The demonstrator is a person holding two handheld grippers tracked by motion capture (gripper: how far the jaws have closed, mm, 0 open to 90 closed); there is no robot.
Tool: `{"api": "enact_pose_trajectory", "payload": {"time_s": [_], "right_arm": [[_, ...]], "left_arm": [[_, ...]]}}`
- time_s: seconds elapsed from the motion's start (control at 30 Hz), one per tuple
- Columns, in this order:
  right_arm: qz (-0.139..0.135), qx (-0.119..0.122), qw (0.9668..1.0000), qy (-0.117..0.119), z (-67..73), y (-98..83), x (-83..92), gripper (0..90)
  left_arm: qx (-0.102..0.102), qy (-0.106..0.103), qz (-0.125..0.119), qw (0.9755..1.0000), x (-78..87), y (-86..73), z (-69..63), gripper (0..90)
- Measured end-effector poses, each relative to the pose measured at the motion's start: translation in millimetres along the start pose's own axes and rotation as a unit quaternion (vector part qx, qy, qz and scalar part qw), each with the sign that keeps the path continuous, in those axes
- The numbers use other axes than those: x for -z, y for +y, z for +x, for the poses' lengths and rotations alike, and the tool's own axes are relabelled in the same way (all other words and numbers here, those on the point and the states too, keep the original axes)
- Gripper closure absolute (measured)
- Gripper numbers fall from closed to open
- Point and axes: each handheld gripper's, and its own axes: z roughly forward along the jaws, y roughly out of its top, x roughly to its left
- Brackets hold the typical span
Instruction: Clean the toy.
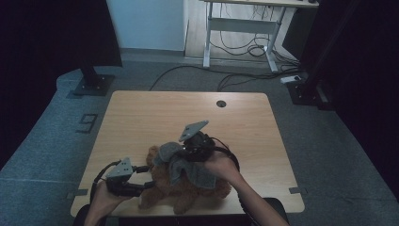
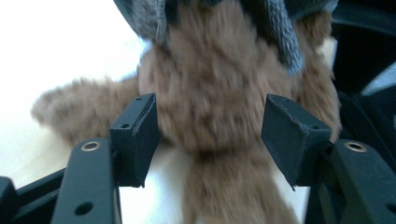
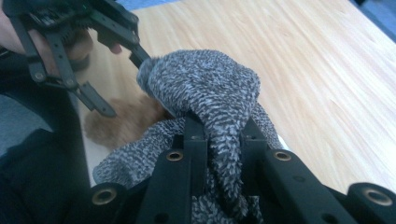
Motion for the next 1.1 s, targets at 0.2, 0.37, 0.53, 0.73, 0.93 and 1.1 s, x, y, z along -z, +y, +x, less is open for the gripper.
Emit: {"api": "enact_pose_trajectory", "payload": {"time_s": [0.2, 0.37, 0.53, 0.73, 0.93, 1.1], "right_arm": [[0.009, 0.006, 0.9993, 0.036, 14.1, 5.9, -30.1, 77.9], [0.027, 0.008, 0.9983, 0.050, 20.9, -2.5, -48.1, 77.9], [0.055, 0.006, 0.9974, 0.046, 19.9, -20.3, -56.5, 77.9], [0.052, -0.016, 0.9979, 0.036, 11.0, -42.2, -40.4, 77.9], [0.060, -0.032, 0.9976, 0.007, 2.5, -65.7, -15.8, 77.7], [0.057, -0.052, 0.9969, -0.017, -4.9, -83.1, 9.9, 77.7]], "left_arm": [[0.013, -0.029, 0.068, 0.9972, -12.0, -25.3, -5.6, 38.7], [0.032, -0.040, 0.095, 0.9942, -22.8, -32.8, -0.1, 45.3], [0.024, -0.033, 0.097, 0.9945, -22.4, -34.6, -0.7, 49.9], [0.025, -0.035, 0.093, 0.9947, -21.8, -36.8, 1.2, 50.9], [0.028, -0.038, 0.092, 0.9946, -21.3, -37.5, 2.2, 50.9], [0.031, -0.039, 0.092, 0.9945, -21.5, -37.5, 3.0, 50.9]]}}
